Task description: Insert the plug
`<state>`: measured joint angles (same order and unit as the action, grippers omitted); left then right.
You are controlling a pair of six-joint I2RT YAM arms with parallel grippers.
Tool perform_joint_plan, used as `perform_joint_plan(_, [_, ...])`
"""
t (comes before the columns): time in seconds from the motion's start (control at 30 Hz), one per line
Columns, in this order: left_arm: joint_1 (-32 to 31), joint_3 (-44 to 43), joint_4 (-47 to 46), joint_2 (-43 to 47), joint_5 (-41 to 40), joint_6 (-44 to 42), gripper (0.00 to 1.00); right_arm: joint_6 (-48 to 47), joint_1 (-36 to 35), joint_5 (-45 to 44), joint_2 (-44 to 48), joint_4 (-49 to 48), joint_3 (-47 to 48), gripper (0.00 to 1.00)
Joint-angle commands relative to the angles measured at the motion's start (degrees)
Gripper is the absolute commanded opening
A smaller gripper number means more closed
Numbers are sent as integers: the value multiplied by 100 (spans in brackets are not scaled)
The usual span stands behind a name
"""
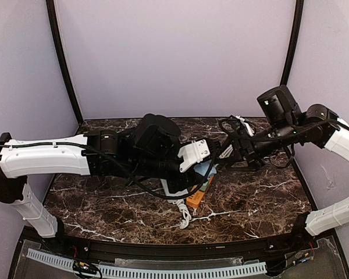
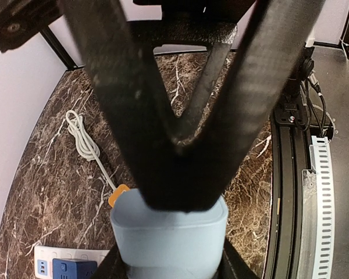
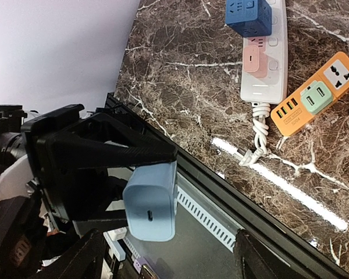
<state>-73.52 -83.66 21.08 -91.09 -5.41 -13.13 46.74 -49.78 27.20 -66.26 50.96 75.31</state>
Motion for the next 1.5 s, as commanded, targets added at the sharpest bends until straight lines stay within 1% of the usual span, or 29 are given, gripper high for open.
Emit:
perform_joint_plan(0.0, [46, -295, 95, -130, 354, -147, 1, 318, 51, 38, -128, -201, -162, 74])
perform_joint_plan(0.27, [74, -432, 129, -298, 526, -18, 1, 397, 47, 152, -342, -436, -206, 66])
perform_joint_plan(0.4, [82, -493, 170, -378, 523, 4, 1, 444, 47, 169, -346, -477, -267, 60])
perform_joint_plan(0.57, [180, -607, 294, -530, 898, 157, 1, 500, 47, 205, -337, -456, -349, 56])
perform_joint_plan(0.7, [250, -643, 273, -587, 1022, 263, 1, 505, 47, 218, -309, -423, -359, 52])
perform_joint_plan(1.47, [375, -941, 313, -952, 1177, 440, 1, 348, 47, 326, -396, -343, -436, 42])
